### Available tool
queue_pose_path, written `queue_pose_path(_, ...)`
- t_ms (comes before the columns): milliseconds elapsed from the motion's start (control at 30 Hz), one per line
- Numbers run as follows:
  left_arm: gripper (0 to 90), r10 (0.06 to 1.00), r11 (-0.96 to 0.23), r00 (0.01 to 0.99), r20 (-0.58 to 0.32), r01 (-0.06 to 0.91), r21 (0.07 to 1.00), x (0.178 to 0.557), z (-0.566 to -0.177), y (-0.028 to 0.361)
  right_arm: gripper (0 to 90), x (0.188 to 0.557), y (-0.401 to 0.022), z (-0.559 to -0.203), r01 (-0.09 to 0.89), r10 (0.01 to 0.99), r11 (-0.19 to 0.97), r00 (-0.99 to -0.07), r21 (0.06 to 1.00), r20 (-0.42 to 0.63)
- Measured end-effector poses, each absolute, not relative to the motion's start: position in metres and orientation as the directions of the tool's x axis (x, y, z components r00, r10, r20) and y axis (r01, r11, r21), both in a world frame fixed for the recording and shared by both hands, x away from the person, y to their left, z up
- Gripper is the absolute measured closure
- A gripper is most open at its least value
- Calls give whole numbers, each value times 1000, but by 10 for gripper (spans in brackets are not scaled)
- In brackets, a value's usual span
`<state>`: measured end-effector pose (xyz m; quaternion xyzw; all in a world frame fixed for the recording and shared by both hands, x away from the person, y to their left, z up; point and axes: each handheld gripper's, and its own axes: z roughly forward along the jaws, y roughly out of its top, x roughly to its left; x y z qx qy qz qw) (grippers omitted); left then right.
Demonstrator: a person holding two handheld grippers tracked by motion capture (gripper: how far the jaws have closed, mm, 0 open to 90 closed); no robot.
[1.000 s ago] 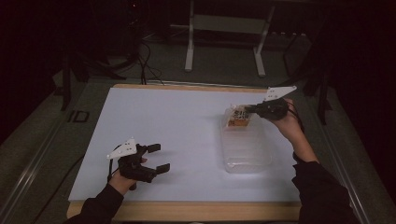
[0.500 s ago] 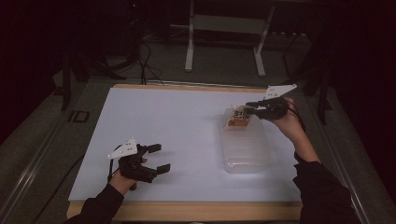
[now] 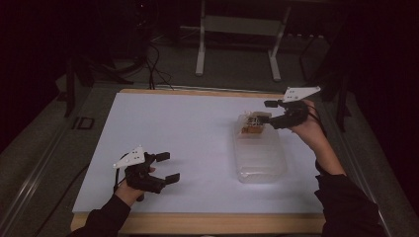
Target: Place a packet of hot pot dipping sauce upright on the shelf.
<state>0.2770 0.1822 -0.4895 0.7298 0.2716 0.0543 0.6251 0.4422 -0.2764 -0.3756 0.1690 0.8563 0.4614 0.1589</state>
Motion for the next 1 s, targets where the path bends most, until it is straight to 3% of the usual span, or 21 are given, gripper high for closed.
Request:
queue_pose_path(67, 88, 464, -72, 846, -263, 332, 941, 277, -490, 182, 155, 439, -275, -375, 163, 442, 499, -893, 851, -88)
queue_pose_path(1000, 89, 460, -109, 861, -219, 299, 948, 272, -488, 180, 143, 347, -271, -390, 176, 406, 421, -914, 890, -11)
